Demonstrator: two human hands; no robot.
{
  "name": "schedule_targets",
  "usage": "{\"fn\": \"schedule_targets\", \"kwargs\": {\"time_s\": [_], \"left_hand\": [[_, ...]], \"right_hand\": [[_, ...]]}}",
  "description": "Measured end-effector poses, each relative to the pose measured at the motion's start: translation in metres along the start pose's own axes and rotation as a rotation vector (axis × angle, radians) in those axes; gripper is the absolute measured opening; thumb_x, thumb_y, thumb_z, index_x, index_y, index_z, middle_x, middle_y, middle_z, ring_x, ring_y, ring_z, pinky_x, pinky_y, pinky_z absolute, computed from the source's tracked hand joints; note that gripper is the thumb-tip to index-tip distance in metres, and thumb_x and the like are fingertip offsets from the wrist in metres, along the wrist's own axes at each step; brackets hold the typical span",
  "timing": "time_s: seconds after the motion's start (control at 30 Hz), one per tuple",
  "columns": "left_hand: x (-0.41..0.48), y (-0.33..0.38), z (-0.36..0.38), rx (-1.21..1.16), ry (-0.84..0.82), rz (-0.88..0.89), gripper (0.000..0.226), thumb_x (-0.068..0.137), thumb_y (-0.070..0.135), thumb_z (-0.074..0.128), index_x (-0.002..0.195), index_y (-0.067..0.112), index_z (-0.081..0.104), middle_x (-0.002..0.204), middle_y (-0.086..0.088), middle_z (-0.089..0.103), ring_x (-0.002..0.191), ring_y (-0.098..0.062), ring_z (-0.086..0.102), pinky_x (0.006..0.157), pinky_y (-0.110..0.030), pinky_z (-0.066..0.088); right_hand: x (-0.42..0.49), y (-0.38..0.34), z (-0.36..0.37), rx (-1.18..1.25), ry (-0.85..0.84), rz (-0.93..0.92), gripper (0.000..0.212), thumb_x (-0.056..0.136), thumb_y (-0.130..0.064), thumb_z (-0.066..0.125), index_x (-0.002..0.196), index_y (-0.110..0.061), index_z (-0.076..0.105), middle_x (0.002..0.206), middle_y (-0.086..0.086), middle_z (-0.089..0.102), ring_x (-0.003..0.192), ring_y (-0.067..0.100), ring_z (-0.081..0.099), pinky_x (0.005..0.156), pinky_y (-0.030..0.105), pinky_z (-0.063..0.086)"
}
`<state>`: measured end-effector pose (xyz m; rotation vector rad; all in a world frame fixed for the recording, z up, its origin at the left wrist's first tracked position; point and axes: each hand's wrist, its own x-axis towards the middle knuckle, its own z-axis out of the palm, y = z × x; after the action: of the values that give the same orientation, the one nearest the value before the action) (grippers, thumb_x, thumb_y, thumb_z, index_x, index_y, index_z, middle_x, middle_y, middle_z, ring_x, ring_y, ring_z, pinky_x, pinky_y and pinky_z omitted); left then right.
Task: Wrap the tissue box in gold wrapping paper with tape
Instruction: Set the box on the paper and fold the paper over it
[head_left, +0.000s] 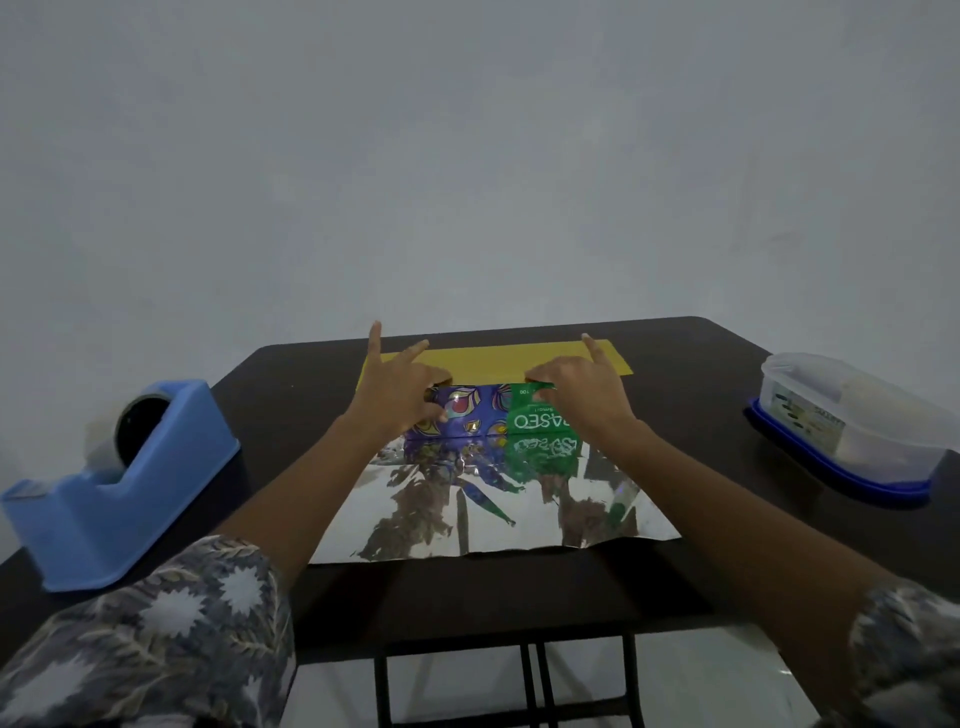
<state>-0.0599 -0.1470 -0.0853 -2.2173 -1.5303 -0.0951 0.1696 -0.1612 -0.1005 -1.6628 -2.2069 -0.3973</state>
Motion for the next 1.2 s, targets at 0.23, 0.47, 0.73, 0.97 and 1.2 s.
{"fn": "schedule_targets", "kwargs": {"time_s": [0.23,0.47,0.73,0.97,1.2], "left_hand": [[-0.007,0.003,-0.006,-0.01,0.072,-0.019,0.045,0.082,0.057,0.059,0.122,0.036,0.058,0.138,0.01,0.051,0.143,-0.008,0.019,0.109,-0.061,-0.01],[-0.014,0.003,0.001,-0.057,0.148,-0.009,0.043,0.085,0.054,0.056,0.121,0.031,0.061,0.133,0.008,0.055,0.14,-0.01,0.025,0.11,-0.058,-0.01],[-0.023,0.007,0.012,-0.2,0.189,-0.061,0.04,0.09,0.047,0.054,0.126,0.029,0.059,0.136,0.008,0.053,0.139,-0.011,0.028,0.111,-0.052,-0.014],[-0.021,0.005,0.028,-0.246,0.328,-0.041,0.033,0.084,0.035,0.068,0.113,0.019,0.069,0.119,-0.005,0.066,0.129,-0.022,0.046,0.11,-0.058,-0.005],[-0.021,0.009,0.023,-0.25,0.26,-0.069,0.038,0.089,0.04,0.059,0.123,0.025,0.062,0.13,0.001,0.059,0.136,-0.015,0.035,0.112,-0.052,-0.009]], "right_hand": [[-0.004,0.002,0.006,0.012,0.09,-0.021,0.036,0.093,-0.033,0.055,0.127,-0.024,0.059,0.128,-0.002,0.061,0.118,0.015,0.054,0.113,0.032,0.012],[-0.006,0.005,0.017,0.03,0.197,-0.047,0.03,0.089,-0.027,0.061,0.117,-0.017,0.066,0.119,0.004,0.067,0.109,0.025,0.06,0.106,0.041,0.027],[-0.027,0.025,0.022,0.013,0.487,-0.16,0.019,0.069,-0.018,0.07,0.087,-0.015,0.076,0.087,0.002,0.075,0.074,0.019,0.072,0.072,0.043,0.056],[-0.046,0.068,0.035,-0.25,0.425,-0.325,0.038,0.09,-0.03,0.042,0.111,-0.017,0.07,0.12,0.005,0.066,0.103,0.027,0.066,0.087,0.045,0.052],[-0.029,0.037,0.013,-0.061,0.635,-0.166,0.043,0.098,-0.041,0.037,0.118,-0.014,0.065,0.129,0.006,0.06,0.117,0.024,0.059,0.103,0.044,0.035]]}}
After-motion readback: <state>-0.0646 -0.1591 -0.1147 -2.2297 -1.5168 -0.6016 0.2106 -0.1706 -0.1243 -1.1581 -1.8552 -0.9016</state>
